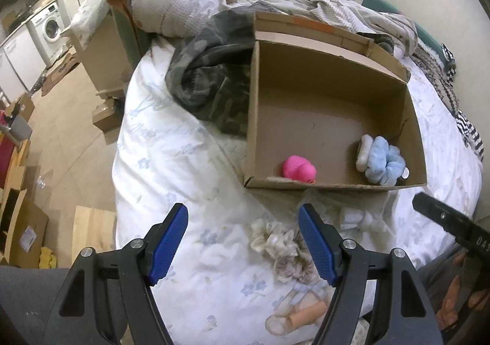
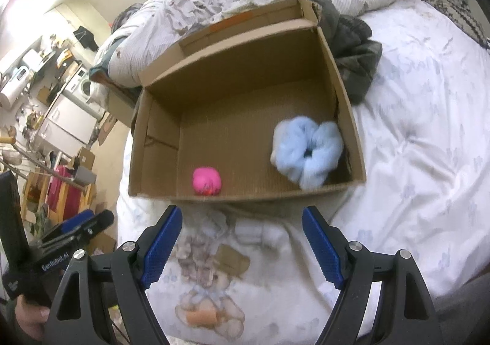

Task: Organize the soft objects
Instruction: 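Withdraw both tools from the box toward the remaining items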

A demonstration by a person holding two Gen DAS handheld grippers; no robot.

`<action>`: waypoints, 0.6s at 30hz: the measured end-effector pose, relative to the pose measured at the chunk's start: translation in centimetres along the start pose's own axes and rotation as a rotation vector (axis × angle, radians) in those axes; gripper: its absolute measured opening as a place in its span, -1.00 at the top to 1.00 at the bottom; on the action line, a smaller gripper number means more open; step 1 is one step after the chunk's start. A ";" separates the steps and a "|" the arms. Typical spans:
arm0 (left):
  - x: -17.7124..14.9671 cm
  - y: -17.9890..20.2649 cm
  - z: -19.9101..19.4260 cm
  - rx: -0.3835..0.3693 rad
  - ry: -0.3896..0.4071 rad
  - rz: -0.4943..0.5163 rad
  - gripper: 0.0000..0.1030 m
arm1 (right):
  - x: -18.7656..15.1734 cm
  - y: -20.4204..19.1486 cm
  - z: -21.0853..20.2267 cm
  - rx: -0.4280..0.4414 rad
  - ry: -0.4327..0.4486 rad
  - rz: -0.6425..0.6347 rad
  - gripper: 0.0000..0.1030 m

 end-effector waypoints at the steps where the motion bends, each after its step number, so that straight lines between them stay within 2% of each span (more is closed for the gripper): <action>1: -0.2 -0.2 0.0 -0.001 -0.003 -0.004 -0.40 | -0.4 0.0 0.1 -0.005 -0.010 0.000 -0.66; 8: -1.9 -1.5 0.7 0.011 -0.059 -0.033 -0.40 | -2.0 -0.3 0.9 0.004 -0.067 0.001 -0.66; 11: -3.4 -1.2 1.8 -0.010 -0.135 -0.041 -0.40 | -2.4 -0.3 1.5 0.008 -0.095 0.017 -0.66; 15: -7.2 0.2 3.8 -0.078 -0.296 -0.049 -0.40 | -2.7 -0.1 2.2 0.007 -0.124 0.029 -0.66; 18: -10.1 2.3 5.1 -0.118 -0.400 -0.012 -0.38 | -2.9 0.2 2.4 0.011 -0.139 0.046 -0.66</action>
Point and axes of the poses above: each gripper's, at about its wrist camera, not at the fingertips, and z roughly the way its jaws point, y to its right, x to its top, the point moved 5 cm from there along z, roughly the way its jaws point, and after that the axes turned 6 degrees about -z, right-handed, at the moved point
